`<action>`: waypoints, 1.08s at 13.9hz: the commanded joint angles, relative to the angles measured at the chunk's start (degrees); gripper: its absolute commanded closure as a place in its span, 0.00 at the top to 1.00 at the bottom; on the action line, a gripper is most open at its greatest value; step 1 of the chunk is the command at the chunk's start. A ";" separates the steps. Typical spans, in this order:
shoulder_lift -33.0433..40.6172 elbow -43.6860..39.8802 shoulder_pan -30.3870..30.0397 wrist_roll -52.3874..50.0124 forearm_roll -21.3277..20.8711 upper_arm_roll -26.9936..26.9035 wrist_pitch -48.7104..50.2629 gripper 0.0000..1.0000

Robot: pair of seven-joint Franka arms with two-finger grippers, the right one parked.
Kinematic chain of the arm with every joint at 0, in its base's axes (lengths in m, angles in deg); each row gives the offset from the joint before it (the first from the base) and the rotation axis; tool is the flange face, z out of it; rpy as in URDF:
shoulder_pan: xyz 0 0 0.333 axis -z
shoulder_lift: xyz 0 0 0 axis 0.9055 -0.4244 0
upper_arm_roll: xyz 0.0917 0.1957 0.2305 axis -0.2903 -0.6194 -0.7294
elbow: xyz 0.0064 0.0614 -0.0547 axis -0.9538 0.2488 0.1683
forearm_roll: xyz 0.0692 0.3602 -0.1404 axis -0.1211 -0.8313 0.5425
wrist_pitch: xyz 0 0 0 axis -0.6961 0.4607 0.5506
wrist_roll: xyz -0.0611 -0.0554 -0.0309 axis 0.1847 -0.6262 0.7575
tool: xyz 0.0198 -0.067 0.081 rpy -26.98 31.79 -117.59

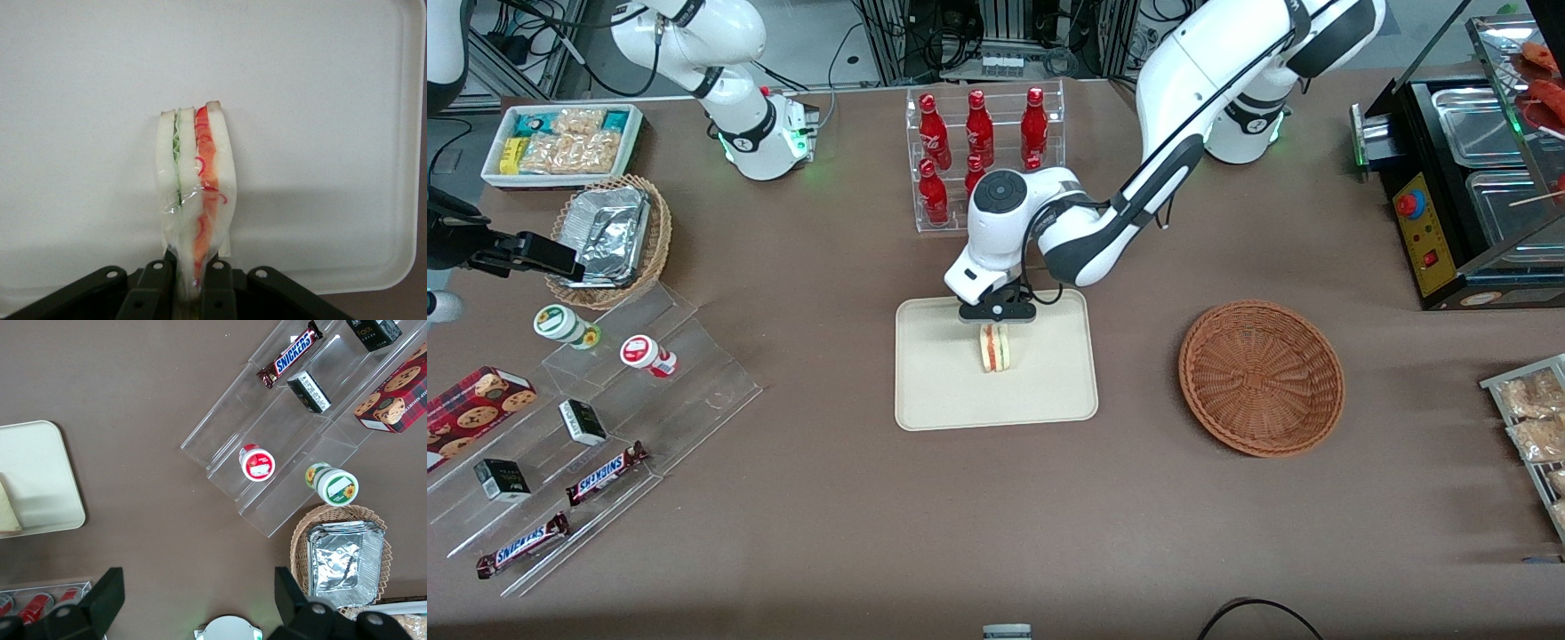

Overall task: Place sandwich from basket to tray
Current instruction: 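Lower the sandwich onto the tray and open the left gripper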

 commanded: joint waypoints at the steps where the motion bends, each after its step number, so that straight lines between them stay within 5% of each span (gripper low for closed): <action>1: -1.22 -2.26 1.06 -2.39 -1.60 -0.59 -0.04 0.51; 2: -1.14 -2.34 1.06 -2.39 -1.69 -0.59 0.13 0.95; 3: -0.87 -2.43 0.97 -2.39 -1.69 -0.67 0.39 0.99; 8: 5.79 -2.61 -0.78 -3.26 -0.02 -0.50 6.79 1.00; 11: 14.04 -2.43 -2.80 -3.89 7.69 -0.50 15.30 1.00; 15: 23.89 -2.26 -7.02 -0.91 12.63 -0.41 24.36 1.00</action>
